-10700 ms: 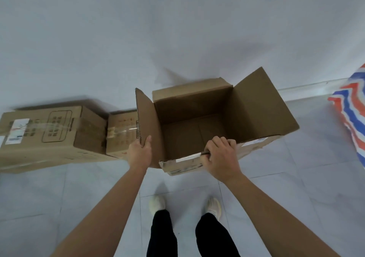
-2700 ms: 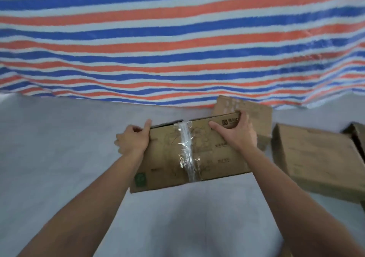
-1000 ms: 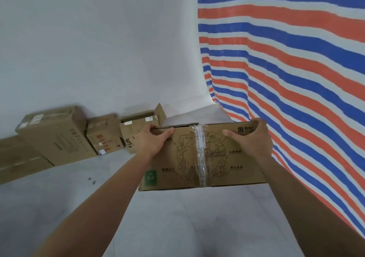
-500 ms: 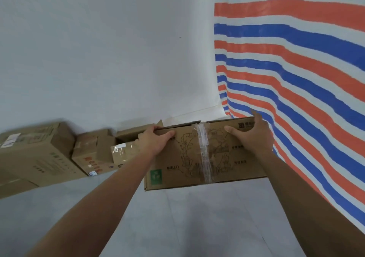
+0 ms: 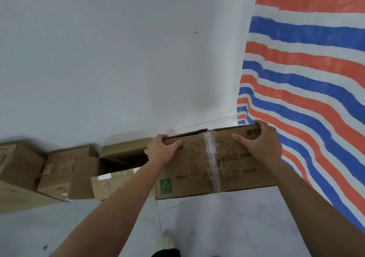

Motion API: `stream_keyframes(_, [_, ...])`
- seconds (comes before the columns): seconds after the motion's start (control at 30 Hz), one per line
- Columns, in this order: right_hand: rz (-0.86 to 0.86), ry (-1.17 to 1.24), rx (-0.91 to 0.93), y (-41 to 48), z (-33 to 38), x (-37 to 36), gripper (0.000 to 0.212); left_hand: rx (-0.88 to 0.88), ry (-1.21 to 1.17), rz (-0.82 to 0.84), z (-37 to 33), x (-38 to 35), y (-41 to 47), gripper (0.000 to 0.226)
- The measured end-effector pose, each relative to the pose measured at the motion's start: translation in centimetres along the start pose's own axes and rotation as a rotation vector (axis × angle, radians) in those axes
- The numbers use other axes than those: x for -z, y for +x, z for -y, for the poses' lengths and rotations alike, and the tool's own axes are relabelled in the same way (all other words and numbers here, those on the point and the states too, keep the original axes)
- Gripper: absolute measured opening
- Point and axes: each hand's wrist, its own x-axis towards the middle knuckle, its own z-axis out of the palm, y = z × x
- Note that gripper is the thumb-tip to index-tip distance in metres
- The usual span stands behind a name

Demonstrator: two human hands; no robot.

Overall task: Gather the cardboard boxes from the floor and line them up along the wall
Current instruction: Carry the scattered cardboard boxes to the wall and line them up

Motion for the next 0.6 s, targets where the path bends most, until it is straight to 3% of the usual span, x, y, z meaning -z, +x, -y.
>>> stream_keyframes(0.27, [0.083,-0.063,-0.06,14.0,-0.5,-11.2,0.091,0.176,-0.006,0.118,-0.8,-4.5,16.5,0.081])
stream_keyframes(0.6, [0.409,-0.004,-0.114,29.4,-3.5,-32.6,0.09,0.394,0.054,0.061,3.7,-12.3,36.5,0.07])
